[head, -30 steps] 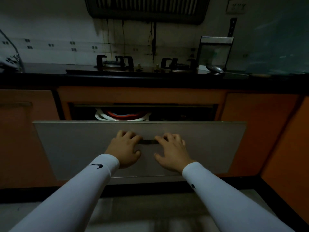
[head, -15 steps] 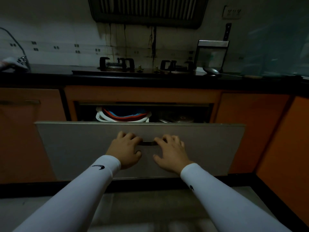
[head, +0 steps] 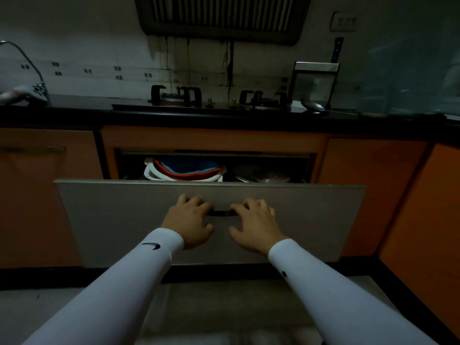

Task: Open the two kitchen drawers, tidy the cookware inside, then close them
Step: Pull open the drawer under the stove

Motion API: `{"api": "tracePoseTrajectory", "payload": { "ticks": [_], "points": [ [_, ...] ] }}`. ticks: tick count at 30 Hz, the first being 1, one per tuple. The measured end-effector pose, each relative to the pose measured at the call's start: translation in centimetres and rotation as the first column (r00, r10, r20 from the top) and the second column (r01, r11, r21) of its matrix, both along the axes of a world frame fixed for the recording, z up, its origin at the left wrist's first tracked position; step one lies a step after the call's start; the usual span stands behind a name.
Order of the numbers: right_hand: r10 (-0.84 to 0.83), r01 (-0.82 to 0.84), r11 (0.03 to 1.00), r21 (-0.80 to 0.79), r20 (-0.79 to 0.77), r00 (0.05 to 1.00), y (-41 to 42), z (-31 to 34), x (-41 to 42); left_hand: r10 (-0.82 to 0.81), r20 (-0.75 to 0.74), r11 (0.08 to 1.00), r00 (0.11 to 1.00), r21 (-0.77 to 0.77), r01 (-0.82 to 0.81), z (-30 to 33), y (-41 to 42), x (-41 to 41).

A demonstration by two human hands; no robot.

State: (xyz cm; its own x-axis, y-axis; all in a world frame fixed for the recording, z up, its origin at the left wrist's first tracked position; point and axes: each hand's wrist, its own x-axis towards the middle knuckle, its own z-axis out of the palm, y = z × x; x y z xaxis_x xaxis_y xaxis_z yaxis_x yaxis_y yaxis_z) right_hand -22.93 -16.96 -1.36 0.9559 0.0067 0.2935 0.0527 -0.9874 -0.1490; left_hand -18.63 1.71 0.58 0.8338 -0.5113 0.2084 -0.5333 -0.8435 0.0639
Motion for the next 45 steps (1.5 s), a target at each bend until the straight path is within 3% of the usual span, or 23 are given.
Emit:
{"api": "tracePoseTrajectory", "payload": {
  "ticks": [30,45],
  "points": [
    [0.016,-0.016,1.0,-0.003,0.103,0.995,0.7,-1.1,-3.1,-0.019,0.146,0.99,0.989,-0.133,0.039,-1.5,0.8,-3.4],
    [0.014,-0.02,1.0,0.024,0.242,0.97,1.0,-1.9,-3.3,-0.044,0.274,0.986,0.961,-0.144,0.086,-2.1,1.0,-3.4]
  ]
}}
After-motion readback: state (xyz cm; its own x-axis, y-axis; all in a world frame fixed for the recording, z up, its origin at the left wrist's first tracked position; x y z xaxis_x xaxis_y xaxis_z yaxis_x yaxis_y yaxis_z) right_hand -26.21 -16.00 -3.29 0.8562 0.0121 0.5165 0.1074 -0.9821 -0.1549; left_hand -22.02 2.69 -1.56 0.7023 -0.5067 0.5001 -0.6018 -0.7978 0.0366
